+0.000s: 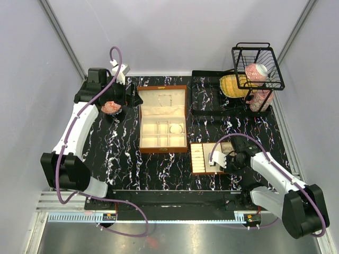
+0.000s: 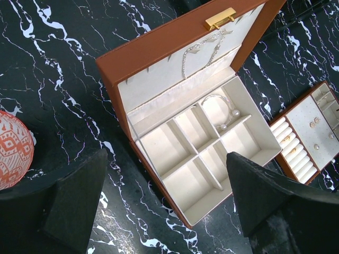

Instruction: Organize the mixed jewelry

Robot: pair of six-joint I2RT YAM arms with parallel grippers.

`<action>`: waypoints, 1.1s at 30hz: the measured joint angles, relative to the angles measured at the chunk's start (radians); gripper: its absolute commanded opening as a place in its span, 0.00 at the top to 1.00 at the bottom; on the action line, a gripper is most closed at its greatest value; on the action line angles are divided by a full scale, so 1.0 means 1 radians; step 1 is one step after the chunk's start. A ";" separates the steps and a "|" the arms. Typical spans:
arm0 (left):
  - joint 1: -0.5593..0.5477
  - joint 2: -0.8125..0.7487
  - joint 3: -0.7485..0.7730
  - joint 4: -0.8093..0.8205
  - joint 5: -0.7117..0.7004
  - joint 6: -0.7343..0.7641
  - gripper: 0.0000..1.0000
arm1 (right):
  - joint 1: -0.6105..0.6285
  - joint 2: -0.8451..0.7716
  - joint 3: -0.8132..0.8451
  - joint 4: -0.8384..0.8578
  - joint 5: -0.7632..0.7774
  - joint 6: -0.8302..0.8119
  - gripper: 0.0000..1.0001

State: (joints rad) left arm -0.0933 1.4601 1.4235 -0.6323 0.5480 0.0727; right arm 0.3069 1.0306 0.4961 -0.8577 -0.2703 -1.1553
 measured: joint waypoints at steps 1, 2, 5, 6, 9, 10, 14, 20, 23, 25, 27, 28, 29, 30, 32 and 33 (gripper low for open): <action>0.001 0.000 0.000 0.000 0.002 0.000 0.03 | 0.001 0.002 -0.002 0.002 0.001 0.000 0.76; 0.003 0.000 0.000 0.000 0.003 0.000 0.03 | 0.001 0.002 -0.002 0.004 0.001 0.000 0.76; 0.007 0.000 -0.005 0.003 0.008 -0.001 0.03 | 0.005 0.004 -0.003 0.006 0.005 0.002 0.76; 0.008 0.000 -0.007 0.004 0.010 -0.001 0.03 | 0.008 0.006 -0.003 0.007 0.008 0.004 0.76; 0.011 0.002 -0.015 0.007 0.015 -0.004 0.03 | 0.016 0.013 -0.003 0.009 0.016 0.009 0.79; 0.011 0.002 -0.018 0.007 0.017 -0.005 0.03 | 0.020 0.014 -0.002 0.009 0.019 0.010 0.83; 0.018 0.004 -0.019 0.007 0.022 -0.011 0.03 | 0.038 0.020 0.000 0.013 0.034 0.014 0.95; 0.029 0.004 -0.019 0.007 0.025 -0.013 0.03 | 0.053 0.019 0.004 0.025 0.043 0.045 1.00; 0.035 0.004 -0.019 0.007 0.026 -0.013 0.03 | 0.054 0.015 0.004 0.024 0.044 0.047 1.00; 0.040 0.004 -0.019 0.007 0.026 -0.013 0.03 | 0.054 0.011 0.004 0.023 0.045 0.047 1.00; 0.045 0.004 -0.019 0.006 0.029 -0.012 0.03 | 0.054 0.003 0.004 0.019 0.049 0.046 1.00; 0.047 0.005 -0.019 0.006 0.030 -0.012 0.03 | 0.054 -0.004 0.004 0.014 0.050 0.045 1.00; 0.049 0.006 -0.019 0.006 0.032 -0.012 0.03 | 0.054 -0.010 0.004 0.006 0.050 0.045 1.00; 0.050 0.007 -0.019 0.006 0.033 -0.012 0.03 | 0.055 -0.019 0.008 -0.009 0.051 0.045 1.00; 0.054 0.013 -0.019 0.003 0.038 -0.012 0.03 | 0.055 -0.035 0.025 -0.046 0.051 0.044 1.00; 0.055 0.015 -0.019 0.001 0.040 -0.012 0.03 | 0.055 -0.045 0.042 -0.069 0.051 0.043 1.00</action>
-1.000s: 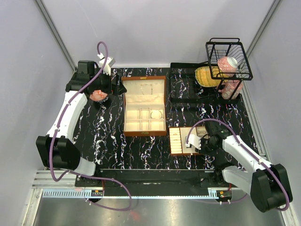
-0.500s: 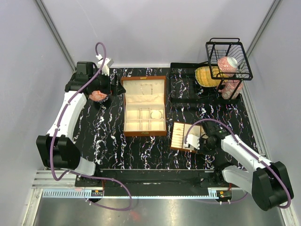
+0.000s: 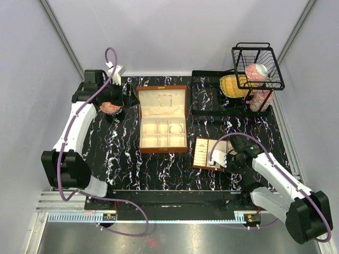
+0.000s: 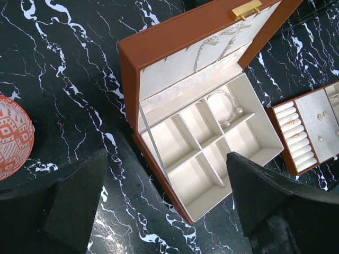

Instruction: Organize the mixed jewelry

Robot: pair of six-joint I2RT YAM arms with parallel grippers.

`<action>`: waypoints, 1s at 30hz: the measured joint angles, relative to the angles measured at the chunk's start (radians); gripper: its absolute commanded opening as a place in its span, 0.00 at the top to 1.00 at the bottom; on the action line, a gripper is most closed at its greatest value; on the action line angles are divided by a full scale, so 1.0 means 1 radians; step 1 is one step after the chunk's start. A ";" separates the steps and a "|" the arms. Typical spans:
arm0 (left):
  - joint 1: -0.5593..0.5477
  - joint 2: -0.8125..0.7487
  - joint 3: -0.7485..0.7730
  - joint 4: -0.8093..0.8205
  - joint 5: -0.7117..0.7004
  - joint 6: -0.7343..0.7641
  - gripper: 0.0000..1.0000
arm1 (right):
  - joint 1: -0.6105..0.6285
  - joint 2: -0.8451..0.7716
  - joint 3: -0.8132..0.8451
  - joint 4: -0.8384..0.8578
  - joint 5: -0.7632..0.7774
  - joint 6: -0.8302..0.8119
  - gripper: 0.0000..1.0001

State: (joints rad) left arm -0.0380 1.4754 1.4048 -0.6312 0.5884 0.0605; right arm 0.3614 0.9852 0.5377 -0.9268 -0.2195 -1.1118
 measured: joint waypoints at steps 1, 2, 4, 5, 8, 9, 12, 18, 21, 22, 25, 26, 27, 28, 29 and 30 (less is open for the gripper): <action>0.002 0.002 0.000 -0.003 0.002 0.000 0.03 | 0.000 -0.010 0.019 -0.021 0.000 -0.002 1.00; 0.005 0.003 0.000 -0.005 0.003 0.000 0.03 | 0.000 -0.019 0.040 -0.039 -0.001 -0.002 1.00; 0.010 0.004 0.001 -0.004 0.006 -0.001 0.03 | 0.000 -0.037 0.083 -0.070 -0.005 -0.003 1.00; 0.013 0.004 0.002 -0.005 0.007 -0.002 0.03 | 0.000 -0.044 0.102 -0.080 -0.008 -0.003 1.00; 0.021 0.004 0.005 -0.006 0.008 -0.002 0.03 | 0.000 -0.060 0.157 -0.107 -0.010 -0.005 1.00; 0.023 0.004 0.007 -0.006 0.008 -0.003 0.03 | 0.000 -0.064 0.172 -0.114 -0.010 -0.006 1.00; 0.029 0.004 0.017 -0.005 0.008 -0.006 0.03 | 0.000 -0.070 0.208 -0.131 -0.010 -0.008 1.00; 0.040 0.004 0.043 -0.004 0.007 -0.019 0.03 | 0.004 -0.042 0.296 -0.174 -0.021 -0.008 1.00; 0.059 0.004 0.047 -0.002 0.006 -0.031 0.03 | 0.014 0.006 0.357 -0.172 -0.033 -0.006 1.00; 0.064 0.004 0.047 -0.002 0.006 -0.034 0.03 | 0.020 0.021 0.375 -0.168 -0.033 -0.005 1.00; 0.082 0.003 0.047 -0.002 0.006 -0.038 0.03 | 0.043 0.063 0.417 -0.157 -0.032 0.000 1.00; 0.086 0.003 0.047 0.000 0.006 -0.039 0.03 | 0.055 0.081 0.430 -0.152 -0.030 0.002 1.00; 0.091 0.003 0.047 0.002 0.006 -0.040 0.03 | 0.069 0.103 0.444 -0.146 -0.028 0.006 1.00; 0.096 0.003 0.047 0.005 0.006 -0.041 0.03 | 0.084 0.127 0.459 -0.139 -0.027 0.010 1.00; 0.100 0.003 0.047 0.006 0.007 -0.041 0.03 | 0.095 0.155 0.475 -0.133 -0.027 0.014 1.00; 0.106 0.002 0.046 0.006 0.008 -0.042 0.03 | 0.105 0.178 0.488 -0.128 -0.027 0.018 1.00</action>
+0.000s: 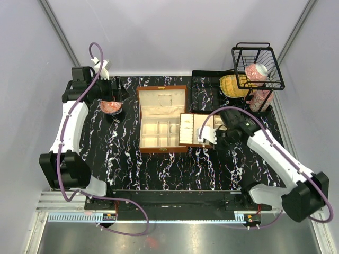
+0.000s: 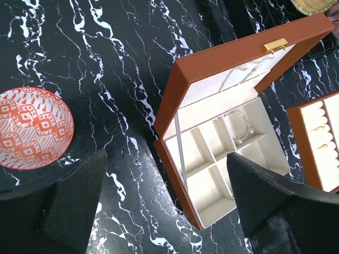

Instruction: Organize the mixed jewelry

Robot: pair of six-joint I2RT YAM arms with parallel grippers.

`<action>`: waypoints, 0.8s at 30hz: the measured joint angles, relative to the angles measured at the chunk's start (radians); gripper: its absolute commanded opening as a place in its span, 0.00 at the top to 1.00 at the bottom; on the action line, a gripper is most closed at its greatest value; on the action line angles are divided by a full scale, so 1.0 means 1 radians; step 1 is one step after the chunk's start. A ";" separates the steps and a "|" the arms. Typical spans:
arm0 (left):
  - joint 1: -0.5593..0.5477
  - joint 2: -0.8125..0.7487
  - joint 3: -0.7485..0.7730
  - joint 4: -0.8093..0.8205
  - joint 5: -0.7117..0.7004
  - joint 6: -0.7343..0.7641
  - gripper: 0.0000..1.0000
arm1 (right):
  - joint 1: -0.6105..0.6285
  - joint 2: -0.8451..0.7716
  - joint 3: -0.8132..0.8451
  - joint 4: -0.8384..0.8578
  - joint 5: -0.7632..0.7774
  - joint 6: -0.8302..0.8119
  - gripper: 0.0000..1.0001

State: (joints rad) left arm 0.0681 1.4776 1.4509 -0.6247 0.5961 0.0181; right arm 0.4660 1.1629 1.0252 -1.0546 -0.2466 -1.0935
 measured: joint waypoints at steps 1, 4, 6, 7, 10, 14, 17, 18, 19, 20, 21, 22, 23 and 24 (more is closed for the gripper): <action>0.005 -0.001 -0.001 0.001 0.000 -0.001 0.03 | 0.015 0.033 0.017 0.014 0.003 0.007 1.00; 0.020 -0.007 -0.009 0.014 0.006 -0.001 0.03 | 0.062 0.112 0.055 0.049 0.019 0.024 1.00; 0.032 -0.013 -0.022 0.027 0.011 -0.012 0.03 | 0.091 0.163 0.082 0.068 0.023 0.033 1.00; 0.037 -0.015 -0.028 0.032 0.014 -0.018 0.03 | 0.103 0.190 0.098 0.076 0.022 0.036 1.00; 0.052 -0.016 -0.047 0.053 0.023 -0.029 0.03 | 0.140 0.279 0.151 0.111 0.035 0.048 1.00; 0.067 -0.017 -0.073 0.072 0.032 -0.038 0.03 | 0.182 0.372 0.212 0.144 0.054 0.062 1.00; 0.084 -0.017 -0.092 0.083 0.037 -0.039 0.03 | 0.215 0.437 0.265 0.159 0.069 0.071 1.00; 0.090 -0.017 -0.097 0.085 0.039 -0.039 0.03 | 0.226 0.459 0.283 0.165 0.072 0.076 1.00; 0.096 -0.017 -0.100 0.086 0.041 -0.039 0.03 | 0.235 0.482 0.302 0.169 0.073 0.082 1.00; 0.100 -0.017 -0.101 0.088 0.043 -0.038 0.03 | 0.245 0.503 0.320 0.174 0.074 0.086 1.00; 0.105 -0.017 -0.103 0.090 0.046 -0.038 0.03 | 0.254 0.523 0.338 0.179 0.074 0.092 1.00; 0.109 -0.017 -0.103 0.092 0.050 -0.038 0.03 | 0.262 0.543 0.353 0.177 0.073 0.100 1.00; 0.112 -0.017 -0.103 0.095 0.053 -0.038 0.03 | 0.269 0.557 0.364 0.175 0.075 0.108 1.00; 0.115 -0.017 -0.103 0.099 0.058 -0.037 0.03 | 0.277 0.572 0.377 0.173 0.079 0.115 1.00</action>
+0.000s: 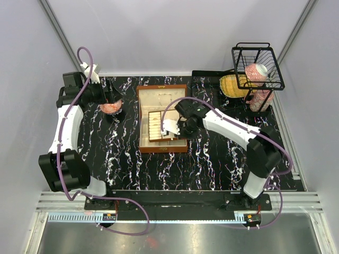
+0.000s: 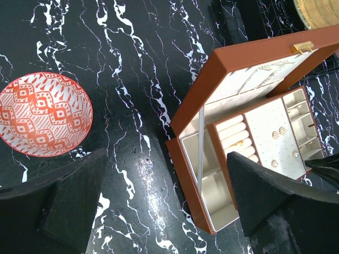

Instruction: Organize the mixed jewelry

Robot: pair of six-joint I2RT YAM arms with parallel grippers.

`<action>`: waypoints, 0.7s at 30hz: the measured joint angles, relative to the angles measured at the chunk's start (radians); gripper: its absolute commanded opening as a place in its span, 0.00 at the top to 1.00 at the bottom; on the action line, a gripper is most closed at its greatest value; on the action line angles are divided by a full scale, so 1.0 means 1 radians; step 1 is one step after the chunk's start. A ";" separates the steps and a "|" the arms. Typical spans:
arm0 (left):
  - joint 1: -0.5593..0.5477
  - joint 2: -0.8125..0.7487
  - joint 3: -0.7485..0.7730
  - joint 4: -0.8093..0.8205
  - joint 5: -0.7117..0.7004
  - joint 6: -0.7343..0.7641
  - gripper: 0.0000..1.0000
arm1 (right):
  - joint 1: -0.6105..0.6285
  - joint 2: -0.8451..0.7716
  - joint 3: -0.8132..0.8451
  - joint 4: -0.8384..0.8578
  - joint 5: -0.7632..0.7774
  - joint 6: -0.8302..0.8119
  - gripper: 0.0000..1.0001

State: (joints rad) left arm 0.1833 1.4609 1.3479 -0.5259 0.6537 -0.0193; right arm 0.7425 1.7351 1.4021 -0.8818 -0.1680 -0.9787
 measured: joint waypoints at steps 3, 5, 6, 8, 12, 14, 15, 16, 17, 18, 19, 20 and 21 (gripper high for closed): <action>0.004 0.000 0.000 0.003 0.008 0.000 0.03 | 0.020 0.043 0.033 -0.002 0.002 0.017 1.00; 0.006 0.000 0.000 0.004 0.016 0.000 0.03 | 0.031 0.063 0.046 -0.002 0.003 0.029 1.00; 0.008 0.000 0.000 0.004 0.019 0.000 0.03 | 0.036 0.070 0.050 -0.002 0.003 0.035 1.00; 0.010 0.000 0.000 0.004 0.025 0.001 0.03 | 0.047 0.079 0.053 -0.003 0.003 0.044 1.00; 0.012 0.000 0.000 0.004 0.034 0.001 0.03 | 0.066 0.085 0.064 -0.008 0.004 0.065 1.00; 0.013 0.001 0.000 0.004 0.041 0.001 0.03 | 0.076 0.088 0.078 -0.008 0.002 0.076 1.00; 0.013 0.001 0.000 0.004 0.044 0.001 0.03 | 0.080 0.090 0.085 -0.008 0.002 0.083 1.00; 0.013 0.001 0.000 0.004 0.047 0.001 0.03 | 0.084 0.093 0.091 -0.008 0.002 0.089 1.00; 0.013 0.001 0.000 0.004 0.048 0.001 0.03 | 0.088 0.096 0.097 -0.009 0.000 0.093 1.00; 0.013 0.001 0.000 0.004 0.050 0.001 0.03 | 0.092 0.100 0.101 -0.008 0.000 0.097 1.00; 0.013 0.001 0.000 0.004 0.051 0.001 0.03 | 0.095 0.104 0.106 -0.010 0.000 0.100 1.00; 0.013 0.001 0.000 0.004 0.053 0.001 0.03 | 0.098 0.109 0.111 -0.013 0.000 0.103 1.00; 0.014 0.001 0.000 0.004 0.055 0.001 0.03 | 0.100 0.114 0.114 -0.013 0.000 0.106 1.00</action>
State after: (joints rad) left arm 0.1970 1.4616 1.3479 -0.5220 0.7082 -0.0181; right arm 0.8429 1.8492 1.5166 -0.8948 -0.1680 -0.8726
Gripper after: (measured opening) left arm 0.972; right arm 0.078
